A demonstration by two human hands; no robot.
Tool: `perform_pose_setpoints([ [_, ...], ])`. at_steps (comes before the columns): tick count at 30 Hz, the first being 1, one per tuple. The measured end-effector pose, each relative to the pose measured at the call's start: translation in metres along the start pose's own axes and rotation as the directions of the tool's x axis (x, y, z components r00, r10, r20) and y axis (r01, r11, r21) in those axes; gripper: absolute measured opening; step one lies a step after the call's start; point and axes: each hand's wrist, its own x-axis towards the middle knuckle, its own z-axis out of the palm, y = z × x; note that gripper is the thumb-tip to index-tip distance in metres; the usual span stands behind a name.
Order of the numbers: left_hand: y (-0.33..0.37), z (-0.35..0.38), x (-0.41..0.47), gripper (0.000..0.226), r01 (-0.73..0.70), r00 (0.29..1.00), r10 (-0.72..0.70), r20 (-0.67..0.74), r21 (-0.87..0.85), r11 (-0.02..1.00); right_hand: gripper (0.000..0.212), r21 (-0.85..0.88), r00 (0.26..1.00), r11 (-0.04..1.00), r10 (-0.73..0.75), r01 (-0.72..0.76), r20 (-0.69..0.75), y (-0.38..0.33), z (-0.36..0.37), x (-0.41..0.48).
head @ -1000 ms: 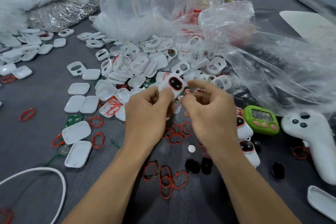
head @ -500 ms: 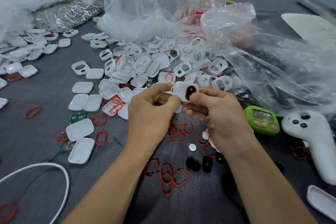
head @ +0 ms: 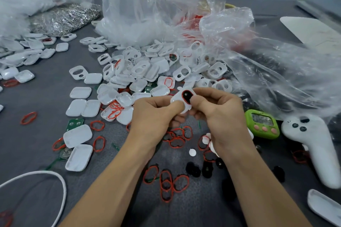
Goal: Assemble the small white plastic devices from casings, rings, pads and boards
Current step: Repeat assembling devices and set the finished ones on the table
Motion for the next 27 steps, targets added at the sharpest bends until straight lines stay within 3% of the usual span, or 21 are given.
perform_pose_setpoints([
  [8,-0.004,0.003,-0.002,0.015,-0.012,0.998,0.01,-0.068,-0.038,0.999,0.021,-0.009,0.996,1.0,-0.029,0.029,0.085,0.001,-0.003,0.002],
  [12,-0.005,0.005,-0.004,0.017,0.008,1.0,-0.008,0.026,-0.013,1.0,0.016,-0.022,0.994,0.999,-0.025,0.027,0.104,-0.002,-0.009,0.001],
  [19,-0.005,0.012,-0.011,0.012,-0.056,0.995,0.056,-0.086,0.005,0.998,0.008,-0.066,0.994,0.997,-0.021,0.028,0.105,-0.012,-0.006,-0.003],
  [21,-0.005,0.015,-0.015,0.012,-0.092,0.994,0.093,-0.06,0.023,0.996,0.011,-0.088,0.992,0.995,-0.037,0.047,0.117,-0.018,-0.009,-0.008],
  [23,-0.003,0.016,-0.022,0.008,-0.163,0.986,0.158,0.058,0.096,0.982,0.018,-0.189,0.992,0.979,-0.051,0.071,0.112,-0.03,-0.024,-0.011],
  [25,-0.003,0.015,-0.027,0.01,-0.241,0.968,0.226,0.11,0.148,0.959,0.019,-0.403,0.995,0.91,-0.072,0.096,0.075,-0.047,-0.05,-0.014],
  [27,-0.003,0.013,-0.026,0.013,-0.267,0.963,0.27,0.009,0.173,0.948,0.018,-0.695,0.995,0.712,-0.093,0.099,0.047,-0.062,-0.076,-0.017],
])
